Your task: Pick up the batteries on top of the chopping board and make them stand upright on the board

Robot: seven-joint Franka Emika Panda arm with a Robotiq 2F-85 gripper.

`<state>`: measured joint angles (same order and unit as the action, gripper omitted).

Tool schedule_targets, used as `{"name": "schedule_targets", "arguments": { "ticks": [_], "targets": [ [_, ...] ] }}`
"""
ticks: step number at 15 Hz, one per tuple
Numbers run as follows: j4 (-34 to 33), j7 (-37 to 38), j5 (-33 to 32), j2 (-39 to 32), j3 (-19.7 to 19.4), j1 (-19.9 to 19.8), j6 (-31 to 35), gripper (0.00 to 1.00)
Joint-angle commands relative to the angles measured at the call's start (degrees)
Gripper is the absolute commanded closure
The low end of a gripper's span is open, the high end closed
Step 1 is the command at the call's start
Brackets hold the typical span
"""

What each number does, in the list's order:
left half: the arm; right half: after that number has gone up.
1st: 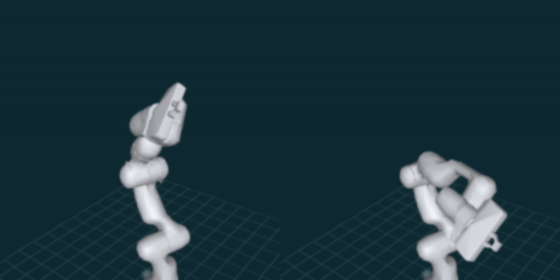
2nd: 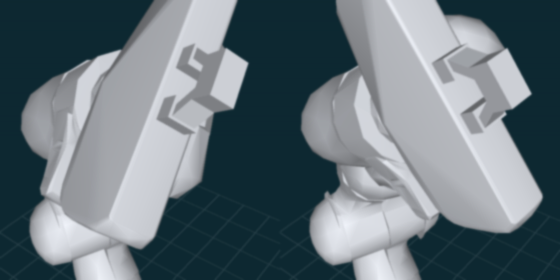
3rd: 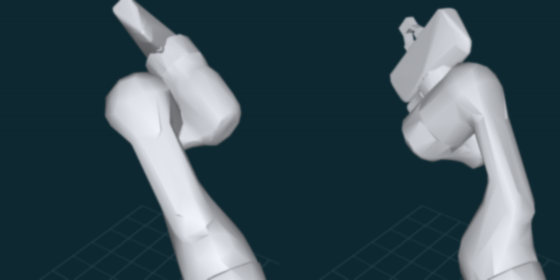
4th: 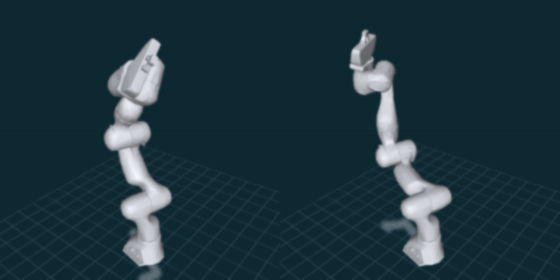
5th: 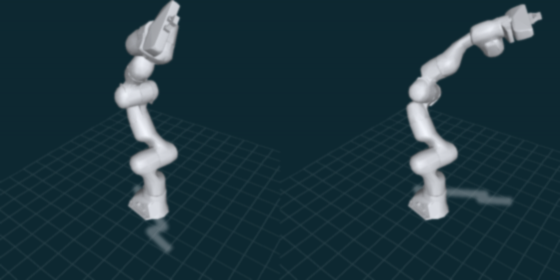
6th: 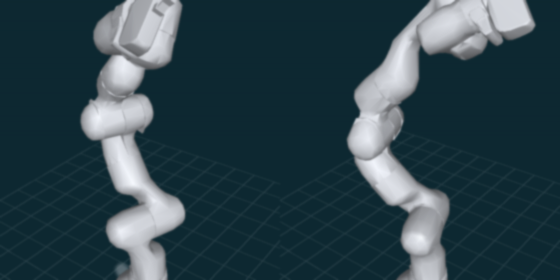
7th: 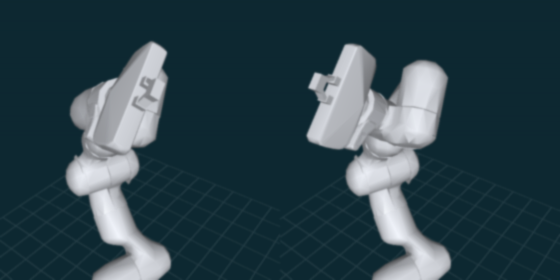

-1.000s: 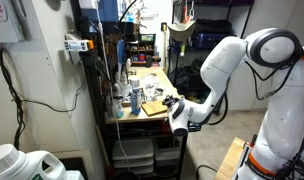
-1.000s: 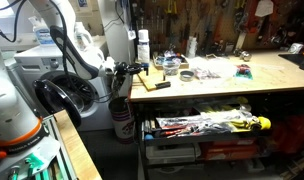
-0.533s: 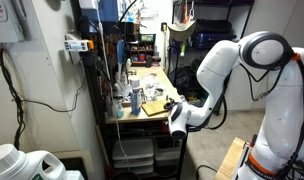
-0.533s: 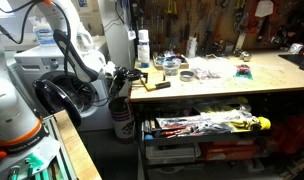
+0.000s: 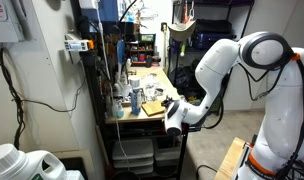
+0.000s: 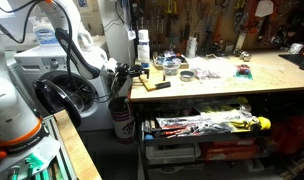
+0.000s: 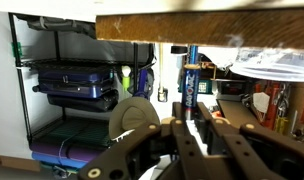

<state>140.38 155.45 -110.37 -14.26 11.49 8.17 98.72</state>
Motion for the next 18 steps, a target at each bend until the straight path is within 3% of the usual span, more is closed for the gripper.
{"name": "schedule_targets", "arguments": {
  "ticks": [1, 13, 14, 18],
  "targets": [
    [-0.1, 2.2, 0.4, -1.1, 0.4, 0.1, 0.0, 0.96],
    [-1.8, 2.2, -4.0, -3.9, 0.7, 0.8, -3.1, 0.96],
    [-1.8, 2.2, -4.0, -3.8, 3.2, -1.8, -2.5, 0.96],
    [-1.5, 2.2, -3.4, -4.0, 4.9, -3.2, -2.0, 0.96]
  ]
}}
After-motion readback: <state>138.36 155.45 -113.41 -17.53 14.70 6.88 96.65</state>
